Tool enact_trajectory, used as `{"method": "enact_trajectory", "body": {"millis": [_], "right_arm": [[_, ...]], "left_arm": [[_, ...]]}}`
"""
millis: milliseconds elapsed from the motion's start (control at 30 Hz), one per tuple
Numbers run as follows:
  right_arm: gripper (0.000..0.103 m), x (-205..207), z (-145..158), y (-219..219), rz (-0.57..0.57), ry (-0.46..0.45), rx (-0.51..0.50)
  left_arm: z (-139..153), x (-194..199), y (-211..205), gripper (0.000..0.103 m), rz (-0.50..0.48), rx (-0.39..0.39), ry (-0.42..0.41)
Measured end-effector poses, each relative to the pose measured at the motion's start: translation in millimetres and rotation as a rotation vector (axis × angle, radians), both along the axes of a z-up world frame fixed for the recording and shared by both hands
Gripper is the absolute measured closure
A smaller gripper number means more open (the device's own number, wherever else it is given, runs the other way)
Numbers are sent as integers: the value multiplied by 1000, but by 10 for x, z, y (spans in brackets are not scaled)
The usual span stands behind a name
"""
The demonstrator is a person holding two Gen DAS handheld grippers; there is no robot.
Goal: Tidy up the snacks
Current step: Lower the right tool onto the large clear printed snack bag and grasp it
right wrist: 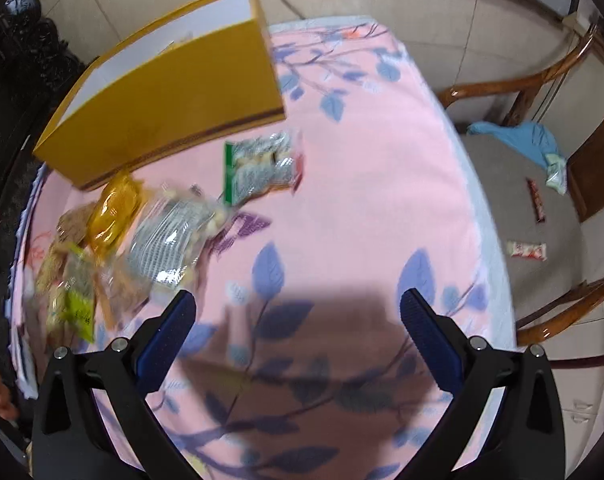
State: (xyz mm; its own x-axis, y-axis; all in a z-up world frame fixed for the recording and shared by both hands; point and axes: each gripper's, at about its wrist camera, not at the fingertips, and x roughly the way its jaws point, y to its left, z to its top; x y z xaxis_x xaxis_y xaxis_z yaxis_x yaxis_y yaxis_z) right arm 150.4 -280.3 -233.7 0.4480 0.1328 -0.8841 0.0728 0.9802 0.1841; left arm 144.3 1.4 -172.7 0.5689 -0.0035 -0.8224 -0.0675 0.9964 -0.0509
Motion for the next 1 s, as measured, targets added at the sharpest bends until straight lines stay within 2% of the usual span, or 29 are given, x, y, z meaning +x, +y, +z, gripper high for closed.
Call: {"method": "enact_trajectory", "body": {"millis": [100,300,500,633,867,1000], "right_arm": [[1,85,59,158,9,4,82],[1,471,49,504,-16,62,212],[1,768,-107,809,-34,138,164],[1,826,-221,834,-91,184,163],[1,965,-360,865,-115,234,133],[1,1010,-458,863,-131,274,129]], "left_arm": [[-100,-204,55,2,6,-28,32],[-39,-354,97,2,3,-97,12],[-17,-432,178,2,26,-128,7],[-50,-486,267,2,49,-158,21],[-94,-468,373,2,82,-198,40],[-114,-437,382,2,82,-193,49]]}}
